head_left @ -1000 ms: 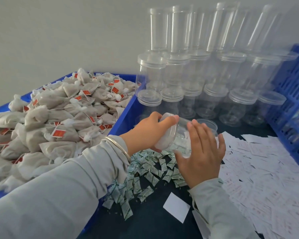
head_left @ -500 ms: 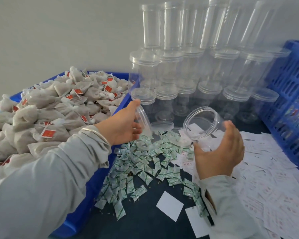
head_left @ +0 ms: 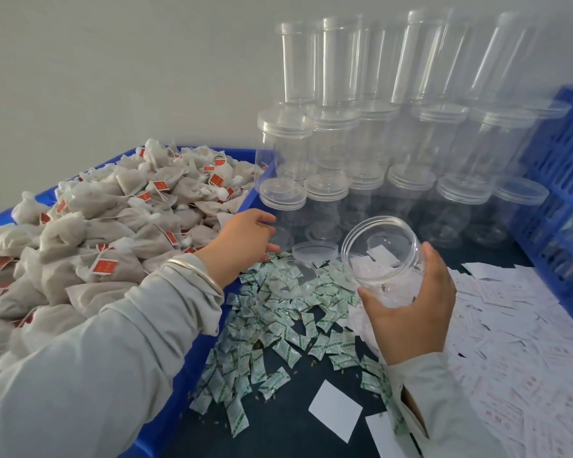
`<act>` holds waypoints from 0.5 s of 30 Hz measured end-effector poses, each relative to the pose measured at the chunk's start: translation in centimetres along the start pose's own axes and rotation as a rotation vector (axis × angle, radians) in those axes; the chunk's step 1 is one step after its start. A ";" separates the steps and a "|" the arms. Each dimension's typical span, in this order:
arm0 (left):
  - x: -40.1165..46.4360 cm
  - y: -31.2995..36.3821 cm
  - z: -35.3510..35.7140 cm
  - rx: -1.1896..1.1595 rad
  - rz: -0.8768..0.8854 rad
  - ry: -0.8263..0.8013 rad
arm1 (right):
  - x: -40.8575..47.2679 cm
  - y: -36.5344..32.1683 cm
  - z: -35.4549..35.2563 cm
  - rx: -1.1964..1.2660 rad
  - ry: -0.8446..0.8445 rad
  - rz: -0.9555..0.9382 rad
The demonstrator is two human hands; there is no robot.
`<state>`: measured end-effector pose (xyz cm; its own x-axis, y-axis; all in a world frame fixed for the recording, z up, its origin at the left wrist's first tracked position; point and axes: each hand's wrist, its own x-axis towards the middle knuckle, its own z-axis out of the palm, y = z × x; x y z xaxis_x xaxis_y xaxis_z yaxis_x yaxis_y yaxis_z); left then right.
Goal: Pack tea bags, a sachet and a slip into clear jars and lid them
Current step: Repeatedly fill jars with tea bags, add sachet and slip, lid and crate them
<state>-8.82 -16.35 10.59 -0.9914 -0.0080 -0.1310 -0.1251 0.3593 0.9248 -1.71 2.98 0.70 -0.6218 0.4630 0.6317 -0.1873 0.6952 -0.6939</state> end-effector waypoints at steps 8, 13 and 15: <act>-0.3 0.4 -0.1 -0.028 0.094 -0.048 | -0.6 -2.0 0.6 0.088 -0.056 0.024; -1.0 1.0 -0.5 -0.220 0.135 -0.275 | -1.3 -4.8 2.6 0.250 -0.215 0.065; -1.5 0.8 -0.6 -0.146 0.226 -0.410 | -1.6 -5.6 3.4 0.253 -0.235 0.132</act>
<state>-7.51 -16.57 11.72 -0.9009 0.4334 -0.0243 0.0577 0.1750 0.9829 -2.31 -3.52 2.41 -0.8051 0.3802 0.4552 -0.2579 0.4667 -0.8460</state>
